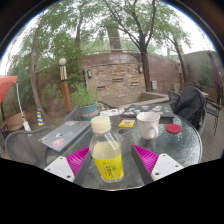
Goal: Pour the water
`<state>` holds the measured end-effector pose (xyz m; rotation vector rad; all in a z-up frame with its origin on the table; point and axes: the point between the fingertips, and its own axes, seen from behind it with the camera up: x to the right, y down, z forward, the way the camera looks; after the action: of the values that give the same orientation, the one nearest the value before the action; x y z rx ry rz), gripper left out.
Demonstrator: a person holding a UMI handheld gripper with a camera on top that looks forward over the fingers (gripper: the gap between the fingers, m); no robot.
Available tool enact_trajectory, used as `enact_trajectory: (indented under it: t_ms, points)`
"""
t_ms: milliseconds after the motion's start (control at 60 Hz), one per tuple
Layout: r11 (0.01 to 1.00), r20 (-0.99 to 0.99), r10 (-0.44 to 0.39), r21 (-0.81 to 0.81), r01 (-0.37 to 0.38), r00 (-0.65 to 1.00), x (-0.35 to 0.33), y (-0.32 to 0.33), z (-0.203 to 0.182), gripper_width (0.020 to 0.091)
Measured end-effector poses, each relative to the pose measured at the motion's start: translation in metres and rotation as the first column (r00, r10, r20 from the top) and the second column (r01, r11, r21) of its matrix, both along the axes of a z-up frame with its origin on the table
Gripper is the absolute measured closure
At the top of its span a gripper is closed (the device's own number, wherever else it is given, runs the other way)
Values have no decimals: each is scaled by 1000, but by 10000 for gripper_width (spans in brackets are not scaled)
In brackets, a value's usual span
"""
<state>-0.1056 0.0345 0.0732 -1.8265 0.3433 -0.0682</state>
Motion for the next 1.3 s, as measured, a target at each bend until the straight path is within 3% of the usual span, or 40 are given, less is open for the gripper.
enact_trajectory:
  t_ms: [33, 67, 117, 300, 383, 500, 617, 683, 767, 917, 967, 1083, 1300]
  points:
    - [1000, 22, 9, 20, -10, 1000, 3, 9, 1, 273]
    - [999, 45, 21, 26, -22, 999, 6, 21, -2, 342]
    - [998, 56, 69, -1, -69, 996, -6, 30, -13, 628]
    - [992, 104, 110, 50, -116, 988, -11, 47, -8, 623]
    - [990, 88, 137, 30, -140, 987, -13, 52, -11, 672]
    - [980, -132, 200, 24, -199, 971, -26, 64, -8, 724]
    - [973, -317, 232, 82, -217, 920, -21, 89, 24, 724]
    - [970, -481, 240, 157, -186, 843, -9, 105, 66, 723]
    - [966, -691, 236, 241, -90, 684, 20, 122, 115, 724]
    - [960, -959, 245, 260, 104, 143, 67, 146, 119, 726]
    - [961, -967, 242, 227, 159, -85, 77, 145, 123, 725]
    - [934, -819, 341, 242, 261, -461, 90, 145, 130, 727]
    - [931, -739, 331, 156, 329, -587, 101, 148, 113, 727]
